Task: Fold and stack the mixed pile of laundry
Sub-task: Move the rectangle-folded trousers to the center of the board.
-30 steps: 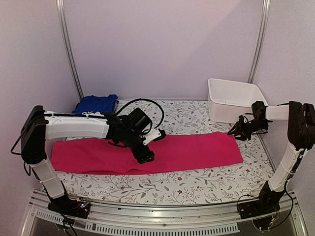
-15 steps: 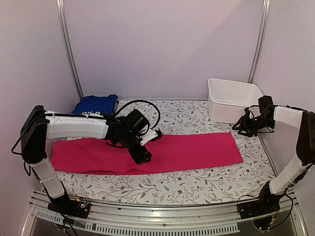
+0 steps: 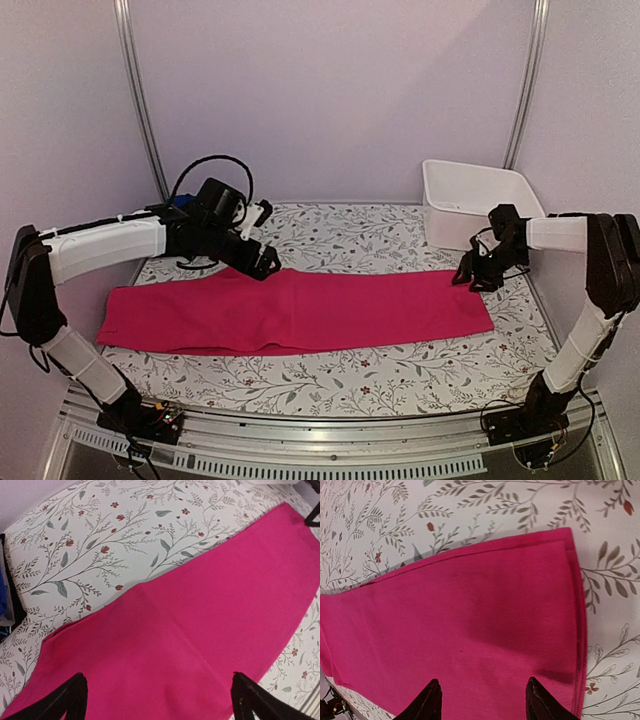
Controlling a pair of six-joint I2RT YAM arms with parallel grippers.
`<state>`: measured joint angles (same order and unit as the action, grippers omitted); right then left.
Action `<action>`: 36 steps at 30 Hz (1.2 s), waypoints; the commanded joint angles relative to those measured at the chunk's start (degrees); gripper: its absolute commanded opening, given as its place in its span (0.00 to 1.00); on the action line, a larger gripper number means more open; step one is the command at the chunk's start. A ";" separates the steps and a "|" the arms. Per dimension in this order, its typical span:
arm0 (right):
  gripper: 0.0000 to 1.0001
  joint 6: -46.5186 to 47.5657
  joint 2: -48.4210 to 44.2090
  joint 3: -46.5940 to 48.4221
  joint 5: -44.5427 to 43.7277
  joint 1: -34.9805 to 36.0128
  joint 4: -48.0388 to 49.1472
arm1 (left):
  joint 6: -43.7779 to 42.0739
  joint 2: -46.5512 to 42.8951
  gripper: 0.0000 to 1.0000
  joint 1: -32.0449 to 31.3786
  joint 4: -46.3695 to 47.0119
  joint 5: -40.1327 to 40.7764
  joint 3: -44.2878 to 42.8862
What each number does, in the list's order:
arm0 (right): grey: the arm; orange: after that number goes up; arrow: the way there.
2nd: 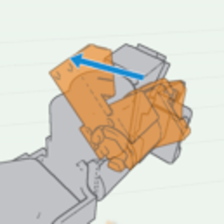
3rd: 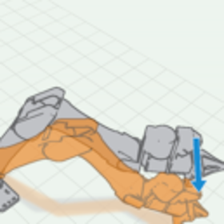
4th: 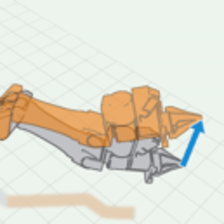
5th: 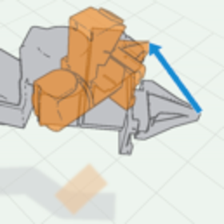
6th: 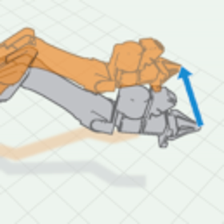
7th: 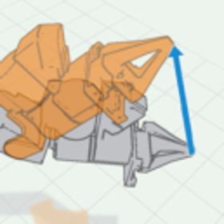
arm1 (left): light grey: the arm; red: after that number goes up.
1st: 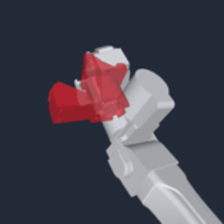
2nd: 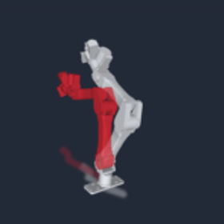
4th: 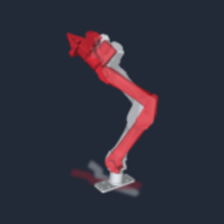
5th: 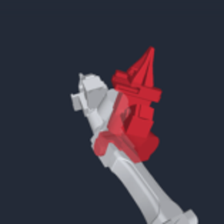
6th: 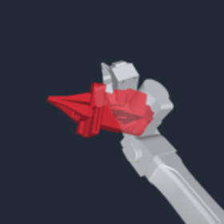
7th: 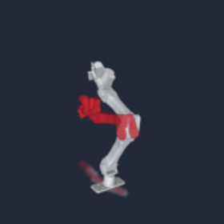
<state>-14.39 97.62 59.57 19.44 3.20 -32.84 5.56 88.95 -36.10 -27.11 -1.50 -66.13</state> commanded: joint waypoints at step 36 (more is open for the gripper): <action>0.52 -7.19 -5.05 -10.63 2.63 -2.77 -5.74 | 13.05 5.60 1.00 -14.12 3.37 -25.08 12.21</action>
<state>-21.28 93.65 47.99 27.51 0.75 -31.27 21.21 100.31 -51.42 -22.92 -20.91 -56.62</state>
